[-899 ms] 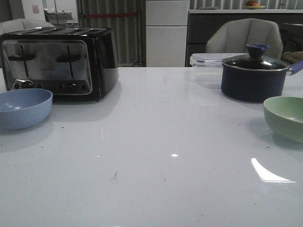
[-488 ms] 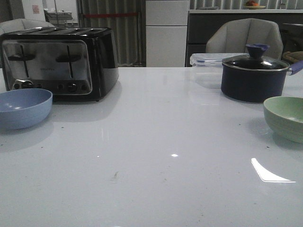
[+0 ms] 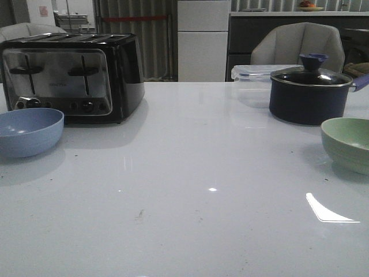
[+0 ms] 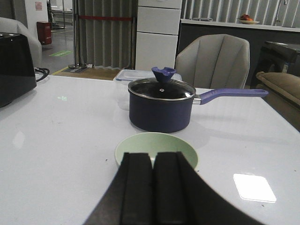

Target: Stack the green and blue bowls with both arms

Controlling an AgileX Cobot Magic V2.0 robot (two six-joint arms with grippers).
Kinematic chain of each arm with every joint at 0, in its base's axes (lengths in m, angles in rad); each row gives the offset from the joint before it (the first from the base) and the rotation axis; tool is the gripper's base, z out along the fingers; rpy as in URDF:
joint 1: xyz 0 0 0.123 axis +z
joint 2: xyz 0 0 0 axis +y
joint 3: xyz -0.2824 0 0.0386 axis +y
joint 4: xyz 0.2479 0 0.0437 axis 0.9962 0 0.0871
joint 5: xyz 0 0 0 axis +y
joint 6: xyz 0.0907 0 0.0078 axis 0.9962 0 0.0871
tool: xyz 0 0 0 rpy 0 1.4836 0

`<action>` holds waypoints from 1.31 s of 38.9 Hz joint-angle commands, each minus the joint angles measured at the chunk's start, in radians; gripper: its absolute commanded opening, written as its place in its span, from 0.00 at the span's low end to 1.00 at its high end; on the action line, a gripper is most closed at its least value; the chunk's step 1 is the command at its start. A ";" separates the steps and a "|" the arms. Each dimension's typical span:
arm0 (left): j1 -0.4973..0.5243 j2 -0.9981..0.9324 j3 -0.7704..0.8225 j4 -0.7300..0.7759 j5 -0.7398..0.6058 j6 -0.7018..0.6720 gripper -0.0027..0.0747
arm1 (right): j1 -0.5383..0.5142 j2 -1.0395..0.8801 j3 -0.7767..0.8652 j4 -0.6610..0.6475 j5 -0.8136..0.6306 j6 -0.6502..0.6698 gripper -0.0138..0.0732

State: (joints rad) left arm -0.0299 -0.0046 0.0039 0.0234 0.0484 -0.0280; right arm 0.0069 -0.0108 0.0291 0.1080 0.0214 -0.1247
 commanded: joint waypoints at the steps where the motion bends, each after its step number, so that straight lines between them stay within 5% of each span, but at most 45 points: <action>1: 0.004 -0.018 0.007 -0.001 -0.090 -0.011 0.16 | -0.004 -0.018 -0.006 -0.006 -0.092 -0.009 0.16; 15: 0.004 -0.018 -0.009 -0.001 -0.248 -0.011 0.16 | -0.004 -0.018 -0.071 0.039 -0.066 -0.009 0.16; 23: 0.004 -0.014 -0.140 -0.001 -0.219 -0.011 0.16 | -0.004 0.002 -0.227 0.039 0.039 -0.009 0.16; 40: 0.004 0.169 -0.555 -0.004 0.225 -0.011 0.16 | -0.004 0.327 -0.641 0.038 0.308 -0.009 0.16; 51: 0.004 0.382 -0.618 -0.023 0.451 -0.011 0.16 | -0.004 0.513 -0.667 0.038 0.531 -0.009 0.16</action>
State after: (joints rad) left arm -0.0299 0.3321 -0.5777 0.0082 0.5426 -0.0280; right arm 0.0069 0.4542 -0.6027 0.1420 0.5656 -0.1247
